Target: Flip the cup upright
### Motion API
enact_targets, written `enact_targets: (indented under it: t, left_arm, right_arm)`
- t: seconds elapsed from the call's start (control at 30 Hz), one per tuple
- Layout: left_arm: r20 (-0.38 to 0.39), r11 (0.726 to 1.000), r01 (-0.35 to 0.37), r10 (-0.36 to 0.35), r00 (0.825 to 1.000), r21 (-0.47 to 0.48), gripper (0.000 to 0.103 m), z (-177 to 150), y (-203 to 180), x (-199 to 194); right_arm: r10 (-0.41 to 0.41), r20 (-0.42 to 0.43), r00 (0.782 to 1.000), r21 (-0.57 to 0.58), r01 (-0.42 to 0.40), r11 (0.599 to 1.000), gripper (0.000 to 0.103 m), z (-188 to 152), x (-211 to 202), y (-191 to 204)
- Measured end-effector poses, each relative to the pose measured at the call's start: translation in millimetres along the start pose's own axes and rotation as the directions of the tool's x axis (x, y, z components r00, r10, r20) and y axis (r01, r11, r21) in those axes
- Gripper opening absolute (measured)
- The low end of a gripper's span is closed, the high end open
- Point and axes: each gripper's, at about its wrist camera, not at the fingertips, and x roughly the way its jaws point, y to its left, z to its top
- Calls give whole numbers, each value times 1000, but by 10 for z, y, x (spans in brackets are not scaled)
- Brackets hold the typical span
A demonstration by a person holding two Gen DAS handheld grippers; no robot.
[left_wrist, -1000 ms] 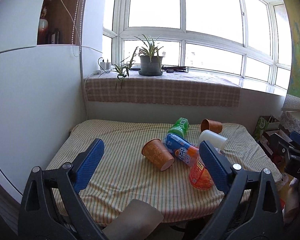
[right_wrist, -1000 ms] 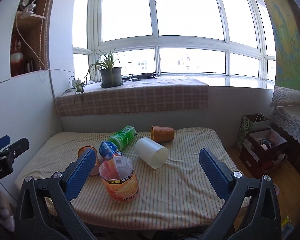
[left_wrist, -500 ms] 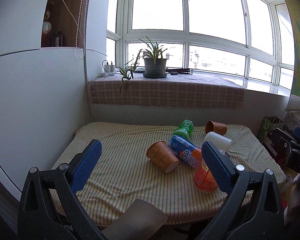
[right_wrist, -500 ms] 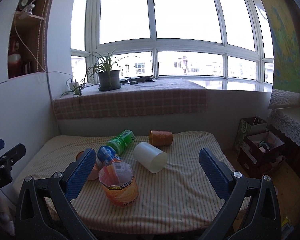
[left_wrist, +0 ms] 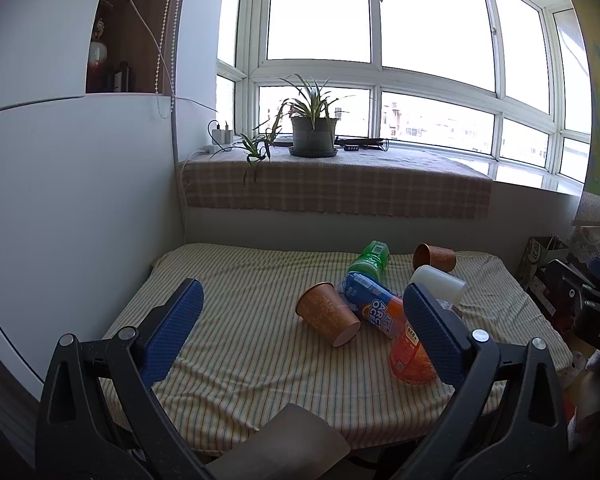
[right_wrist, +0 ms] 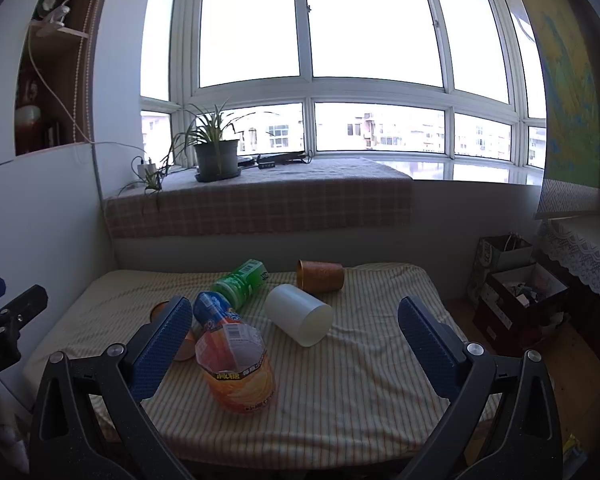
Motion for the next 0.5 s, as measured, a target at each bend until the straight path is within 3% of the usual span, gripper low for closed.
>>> enact_targets:
  t: [0.5]
  left_arm:
    - [-1,1000,-11,11,1000,-8,102,-8,25,1]
  right_arm:
    - [4,-8,1000,-7,-4,1000,102,4,7,17]
